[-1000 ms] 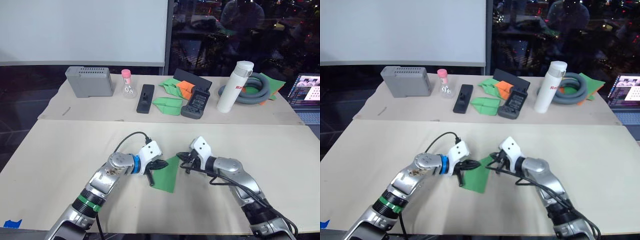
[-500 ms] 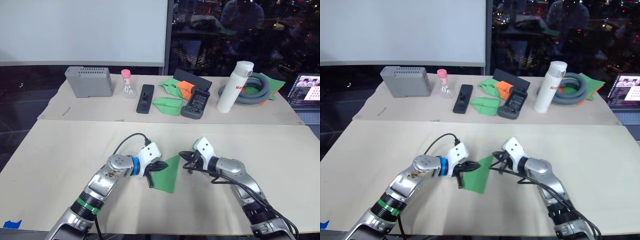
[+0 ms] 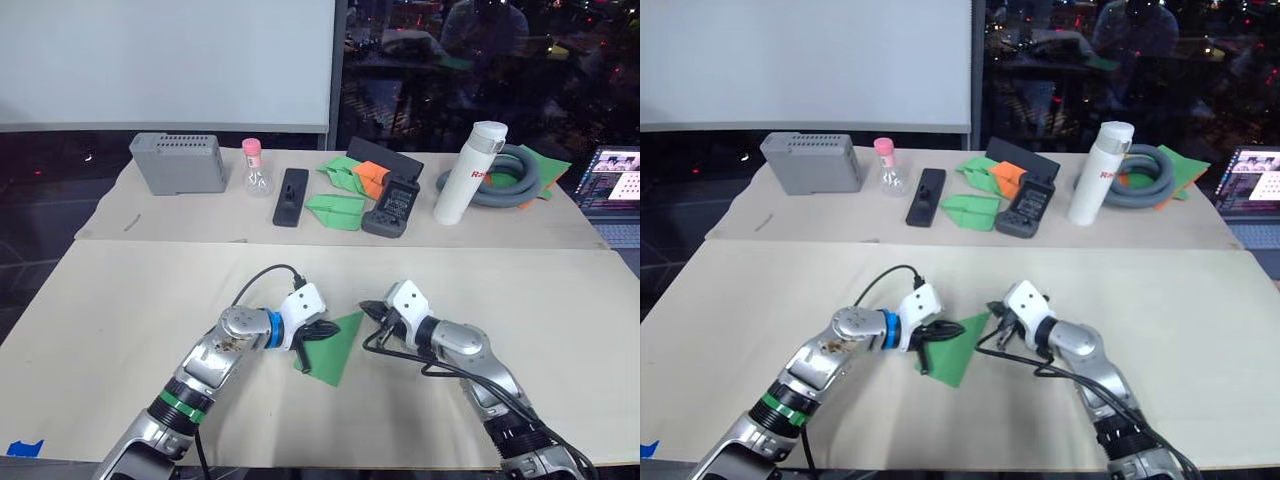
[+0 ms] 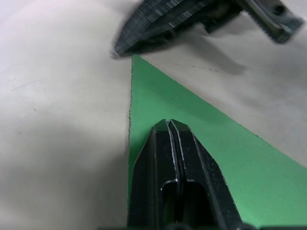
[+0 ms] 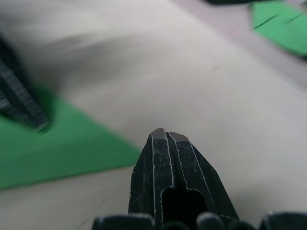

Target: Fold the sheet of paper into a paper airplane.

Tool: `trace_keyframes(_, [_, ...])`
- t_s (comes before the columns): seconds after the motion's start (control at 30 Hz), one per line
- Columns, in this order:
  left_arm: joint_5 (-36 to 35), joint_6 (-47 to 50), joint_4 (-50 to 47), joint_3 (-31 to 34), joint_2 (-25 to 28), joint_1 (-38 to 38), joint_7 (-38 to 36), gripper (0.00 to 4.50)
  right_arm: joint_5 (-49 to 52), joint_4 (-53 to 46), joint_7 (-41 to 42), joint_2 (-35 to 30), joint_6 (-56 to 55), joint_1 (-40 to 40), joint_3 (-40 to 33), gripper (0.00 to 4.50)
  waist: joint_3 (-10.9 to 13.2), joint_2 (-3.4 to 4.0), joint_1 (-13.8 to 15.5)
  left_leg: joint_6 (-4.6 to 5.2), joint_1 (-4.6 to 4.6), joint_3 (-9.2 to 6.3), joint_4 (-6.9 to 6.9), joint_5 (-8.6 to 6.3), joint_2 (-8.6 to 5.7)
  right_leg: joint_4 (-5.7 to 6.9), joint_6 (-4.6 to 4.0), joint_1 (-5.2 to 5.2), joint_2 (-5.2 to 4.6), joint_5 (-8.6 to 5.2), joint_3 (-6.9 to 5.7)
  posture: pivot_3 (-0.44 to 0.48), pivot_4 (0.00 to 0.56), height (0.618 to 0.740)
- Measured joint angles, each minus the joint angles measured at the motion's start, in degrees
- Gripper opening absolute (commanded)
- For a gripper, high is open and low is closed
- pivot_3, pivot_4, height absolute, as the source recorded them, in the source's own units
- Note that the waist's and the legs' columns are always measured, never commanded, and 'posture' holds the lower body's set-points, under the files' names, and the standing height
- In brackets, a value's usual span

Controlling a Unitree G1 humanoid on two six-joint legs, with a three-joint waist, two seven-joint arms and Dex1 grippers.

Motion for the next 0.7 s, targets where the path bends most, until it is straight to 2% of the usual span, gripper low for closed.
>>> trace_keyframes(0.27, [0.5, -0.3, 0.5, -0.4, -0.7, -0.2, -0.3, 0.03, 3.8, -4.1, 7.0, -1.5, 2.2, 1.8, 0.6, 0.00, 0.0, 0.00, 0.1, 0.07, 0.00, 0.00, 0.01, -0.04, 0.01, -0.03, 0.00, 0.04, 0.02, 0.00, -0.02, 0.000, 0.150, 0.740])
trace_keyframes(0.7, [0.8, -0.9, 1.3, -0.8, -1.3, -0.5, -0.4, 0.03, 1.5, -3.1, 7.4, -2.4, 2.1, 2.8, 2.3, 0.00, 0.0, 0.00, 0.2, 0.07, 0.01, 0.00, 0.02, -0.03, -0.01, -0.04, 0.00, 0.06, 0.01, 0.00, -0.03, 0.000, 0.150, 0.740])
